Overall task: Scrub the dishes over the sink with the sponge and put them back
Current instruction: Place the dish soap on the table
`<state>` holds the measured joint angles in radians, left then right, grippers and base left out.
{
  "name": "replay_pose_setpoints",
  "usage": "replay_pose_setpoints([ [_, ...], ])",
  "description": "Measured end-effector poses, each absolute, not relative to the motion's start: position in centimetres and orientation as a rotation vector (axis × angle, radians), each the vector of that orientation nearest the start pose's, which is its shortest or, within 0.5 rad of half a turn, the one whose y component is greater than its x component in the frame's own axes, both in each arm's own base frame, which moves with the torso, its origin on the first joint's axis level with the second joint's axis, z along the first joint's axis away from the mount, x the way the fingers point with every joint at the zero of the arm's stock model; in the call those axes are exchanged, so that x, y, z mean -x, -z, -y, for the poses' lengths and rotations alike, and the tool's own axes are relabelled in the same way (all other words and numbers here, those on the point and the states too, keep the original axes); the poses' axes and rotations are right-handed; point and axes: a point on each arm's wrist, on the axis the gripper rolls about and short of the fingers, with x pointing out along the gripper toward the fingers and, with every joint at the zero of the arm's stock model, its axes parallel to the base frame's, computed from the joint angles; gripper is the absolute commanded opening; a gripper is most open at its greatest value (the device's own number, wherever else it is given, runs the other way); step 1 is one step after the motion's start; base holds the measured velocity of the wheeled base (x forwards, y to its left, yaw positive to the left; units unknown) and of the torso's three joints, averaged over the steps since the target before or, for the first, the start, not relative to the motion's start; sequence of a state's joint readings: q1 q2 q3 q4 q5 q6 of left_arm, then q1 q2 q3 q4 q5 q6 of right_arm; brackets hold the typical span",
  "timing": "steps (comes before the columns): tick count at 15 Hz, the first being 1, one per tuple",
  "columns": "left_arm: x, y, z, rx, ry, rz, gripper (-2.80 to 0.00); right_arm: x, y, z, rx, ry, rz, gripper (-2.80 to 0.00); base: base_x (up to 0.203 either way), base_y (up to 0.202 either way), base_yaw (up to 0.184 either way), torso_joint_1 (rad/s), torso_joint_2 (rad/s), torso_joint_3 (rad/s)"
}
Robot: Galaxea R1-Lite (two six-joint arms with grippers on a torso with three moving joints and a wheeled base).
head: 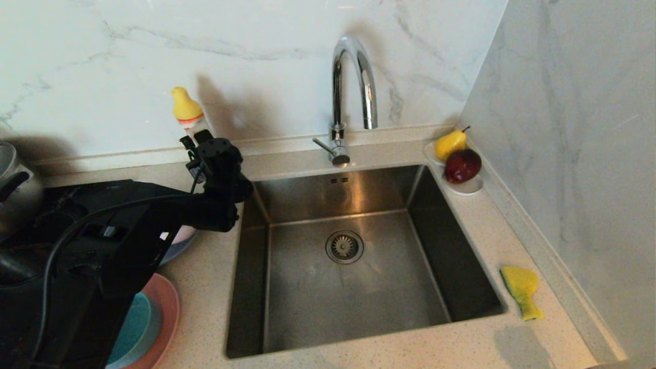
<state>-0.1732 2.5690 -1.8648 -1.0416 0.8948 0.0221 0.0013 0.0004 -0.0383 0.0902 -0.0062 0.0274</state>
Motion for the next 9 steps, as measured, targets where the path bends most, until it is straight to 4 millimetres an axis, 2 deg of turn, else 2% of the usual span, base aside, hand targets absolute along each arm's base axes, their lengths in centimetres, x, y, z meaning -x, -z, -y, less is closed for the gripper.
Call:
replay_pose_setpoints([
  [4,-51.8,-13.6,7.4,0.157,-0.728,0.292,-2.8,2.6,-7.7,0.0,-0.027,0.006,-0.052,-2.8,0.0,0.0,0.0,0.0,0.0,0.0],
  [9,-51.3,-14.8,7.5,0.147,-0.733,0.29,-2.8,2.6,-7.7,0.0,-0.027,0.006,-0.052,-2.8,0.0,0.0,0.0,0.0,0.0,0.0],
])
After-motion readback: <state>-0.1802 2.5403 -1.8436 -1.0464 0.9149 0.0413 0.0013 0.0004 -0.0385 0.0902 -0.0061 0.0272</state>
